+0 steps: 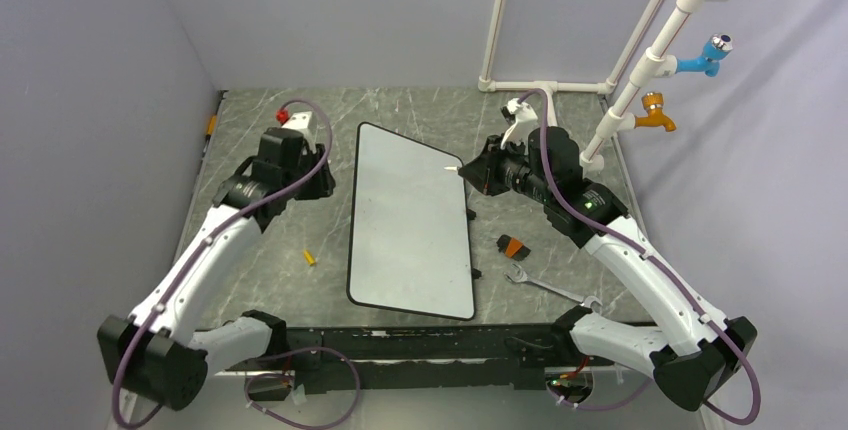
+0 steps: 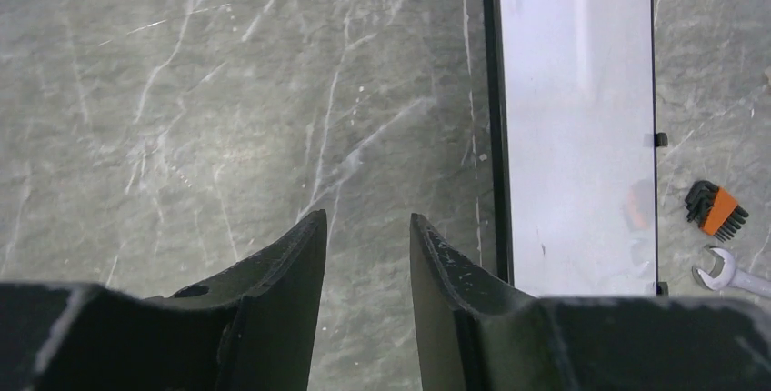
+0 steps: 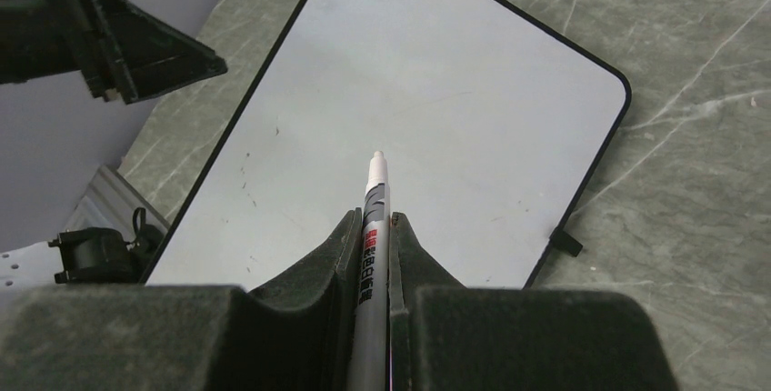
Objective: Write a sentence on the whiteboard
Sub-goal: Adjust the whiteboard at the center of the board.
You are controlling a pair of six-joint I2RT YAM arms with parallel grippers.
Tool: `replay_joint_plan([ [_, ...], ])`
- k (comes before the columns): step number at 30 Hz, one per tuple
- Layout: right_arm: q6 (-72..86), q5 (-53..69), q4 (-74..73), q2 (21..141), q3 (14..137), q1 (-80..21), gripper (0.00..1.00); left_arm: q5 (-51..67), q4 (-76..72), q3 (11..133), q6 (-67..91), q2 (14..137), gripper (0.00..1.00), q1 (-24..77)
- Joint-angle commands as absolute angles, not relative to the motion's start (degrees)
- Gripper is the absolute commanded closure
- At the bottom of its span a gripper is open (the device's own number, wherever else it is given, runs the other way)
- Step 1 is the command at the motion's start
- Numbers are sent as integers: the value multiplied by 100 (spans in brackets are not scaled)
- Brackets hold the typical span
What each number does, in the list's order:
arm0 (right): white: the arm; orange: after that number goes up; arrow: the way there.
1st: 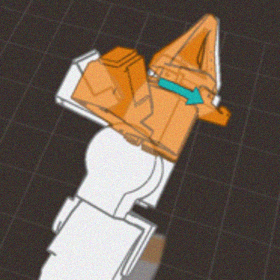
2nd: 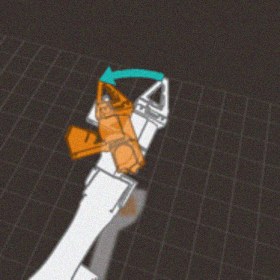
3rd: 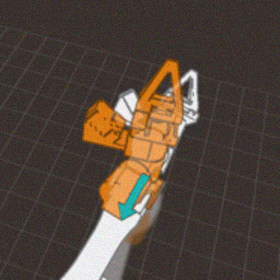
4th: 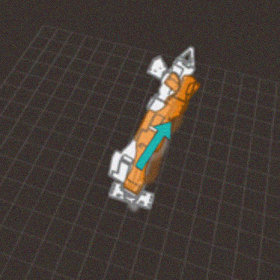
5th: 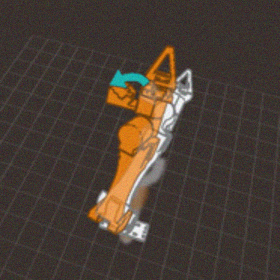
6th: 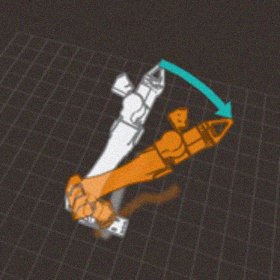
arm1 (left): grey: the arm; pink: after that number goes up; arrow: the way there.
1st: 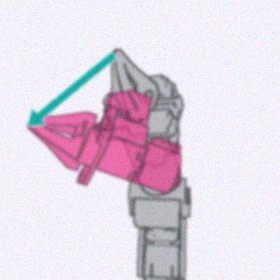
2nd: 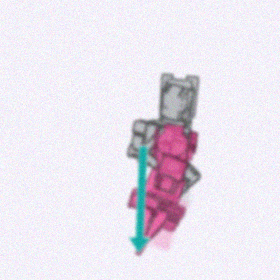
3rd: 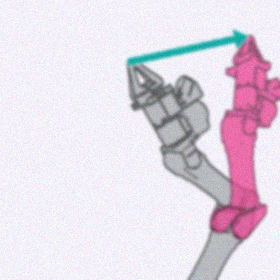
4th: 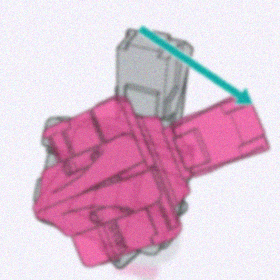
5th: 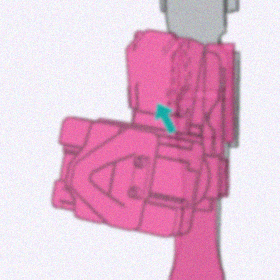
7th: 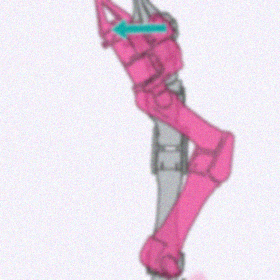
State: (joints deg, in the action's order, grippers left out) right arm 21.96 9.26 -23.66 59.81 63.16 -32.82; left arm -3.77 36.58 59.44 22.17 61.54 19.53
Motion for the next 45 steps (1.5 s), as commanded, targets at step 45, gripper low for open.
replay_joint_plan([
  [45, 2137, 962, -2346, 5802, 6683, -3270, 100, 1567, 2509, 6373, 1820, 7360, 67, 1925],
])
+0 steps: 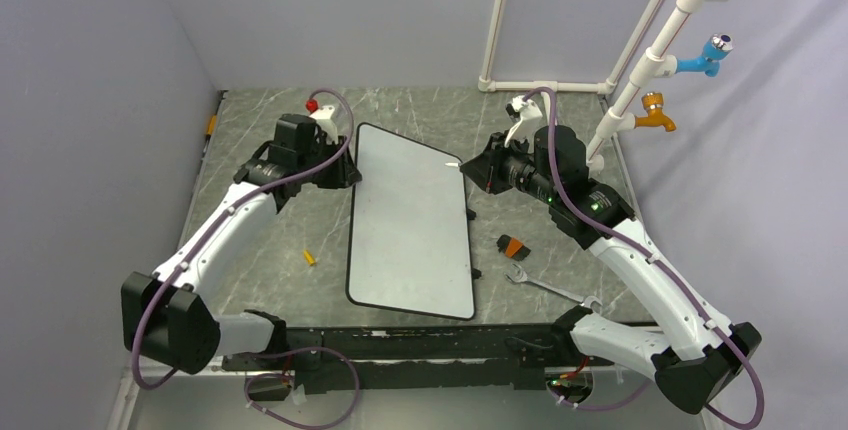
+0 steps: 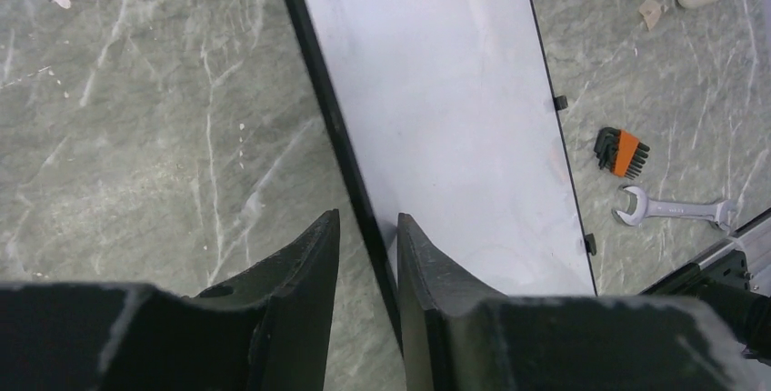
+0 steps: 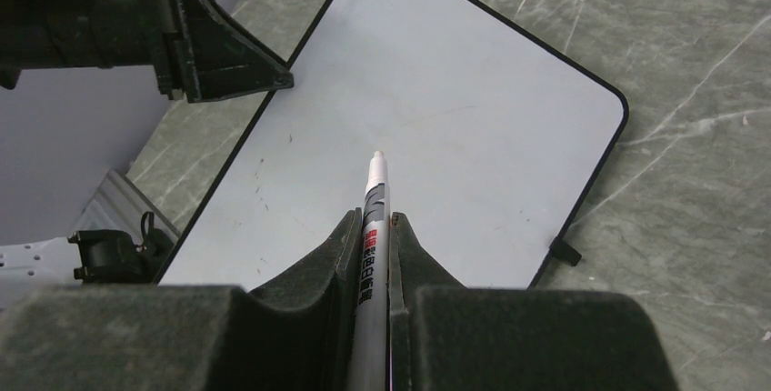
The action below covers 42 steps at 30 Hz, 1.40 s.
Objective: Write a sentence on the whiteboard
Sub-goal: Adjust the whiteboard at the center of the board.
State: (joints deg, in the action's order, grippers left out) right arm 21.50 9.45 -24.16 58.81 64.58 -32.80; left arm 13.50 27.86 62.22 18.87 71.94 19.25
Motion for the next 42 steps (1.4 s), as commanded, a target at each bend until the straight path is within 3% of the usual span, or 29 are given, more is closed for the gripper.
replay_joint_plan([
  [1, 2129, 961, -2347, 5792, 6680, -3264, 100, 1591, 2464, 6377, 1827, 7411, 68, 1925],
  [9, 2052, 911, -2347, 5801, 6635, -3267, 100, 1965, 2320, 6710, 1682, 7860, 89, 1929],
  [31, 1906, 636, -2512, 5581, 6537, -3270, 100, 2675, 3272, 9701, 391, 10197, 88, 2848],
  [34, 1925, 612, -2520, 5511, 6479, -3272, 100, 2479, 3520, 9827, 304, 10241, 80, 2852],
  [42, 1946, 632, -2540, 5487, 6466, -3268, 100, 1954, 3679, 9808, 248, 9869, 48, 2789],
])
